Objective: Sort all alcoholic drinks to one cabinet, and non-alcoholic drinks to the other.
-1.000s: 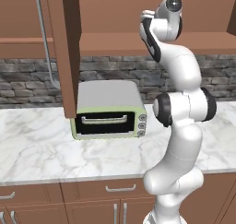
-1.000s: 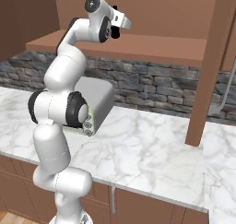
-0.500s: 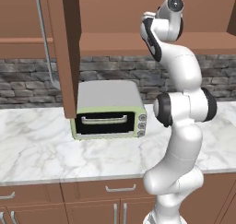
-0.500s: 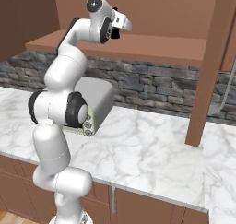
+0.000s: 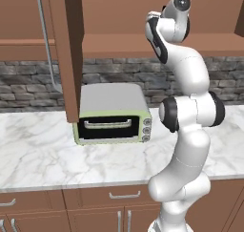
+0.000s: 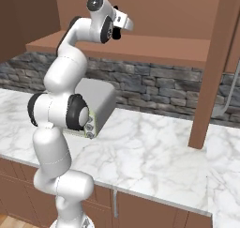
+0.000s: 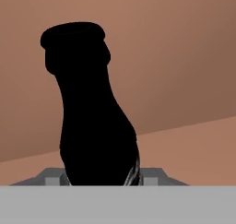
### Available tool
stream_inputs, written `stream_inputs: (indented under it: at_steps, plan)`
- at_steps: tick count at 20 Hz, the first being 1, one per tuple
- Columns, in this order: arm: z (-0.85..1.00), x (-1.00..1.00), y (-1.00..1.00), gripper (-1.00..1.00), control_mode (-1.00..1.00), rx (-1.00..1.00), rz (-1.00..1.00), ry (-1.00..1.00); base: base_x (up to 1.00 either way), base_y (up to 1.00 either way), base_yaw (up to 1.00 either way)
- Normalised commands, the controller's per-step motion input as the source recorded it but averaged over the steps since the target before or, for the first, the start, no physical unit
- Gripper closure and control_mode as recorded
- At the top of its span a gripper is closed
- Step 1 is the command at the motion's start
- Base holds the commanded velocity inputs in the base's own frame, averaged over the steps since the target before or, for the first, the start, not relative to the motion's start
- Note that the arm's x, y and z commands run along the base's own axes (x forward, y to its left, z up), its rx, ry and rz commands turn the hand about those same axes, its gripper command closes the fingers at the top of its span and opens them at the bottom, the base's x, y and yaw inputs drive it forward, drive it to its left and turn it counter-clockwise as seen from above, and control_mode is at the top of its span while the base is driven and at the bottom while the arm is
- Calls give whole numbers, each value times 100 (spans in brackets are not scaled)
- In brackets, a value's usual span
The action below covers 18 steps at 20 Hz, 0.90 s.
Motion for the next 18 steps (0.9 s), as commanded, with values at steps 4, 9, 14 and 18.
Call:
stream_inputs:
  at_steps: [4, 9, 14, 18]
  plan:
    - [0, 0, 0, 100, -100, 0, 0, 4, 0, 0, 0]
    - [6, 0, 0, 100, -100, 0, 0, 1, 0, 0, 0]
    - [8, 0, 0, 100, -100, 0, 0, 0, 0, 0, 0]
    - [0, 0, 0, 100, -100, 0, 1, 4, 0, 0, 0]
